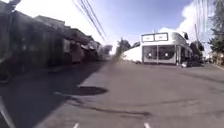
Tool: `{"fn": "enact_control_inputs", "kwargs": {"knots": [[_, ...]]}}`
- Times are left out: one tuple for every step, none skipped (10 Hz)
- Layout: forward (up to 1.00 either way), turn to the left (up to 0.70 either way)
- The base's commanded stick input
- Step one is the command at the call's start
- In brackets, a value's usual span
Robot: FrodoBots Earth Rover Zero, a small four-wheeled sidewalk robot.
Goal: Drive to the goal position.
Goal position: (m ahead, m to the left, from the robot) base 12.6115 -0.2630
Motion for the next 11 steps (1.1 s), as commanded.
{"fn": "enact_control_inputs", "kwargs": {"knots": [[0.7,0.0],[0.7,0.0],[0.7,0.0],[0.7,0.0],[0.7,0.0],[0.7,0.0],[0.7,0.0],[0.7,0.0],[0.7,0.0],[0.7,0.0],[0.7,0.0]]}}
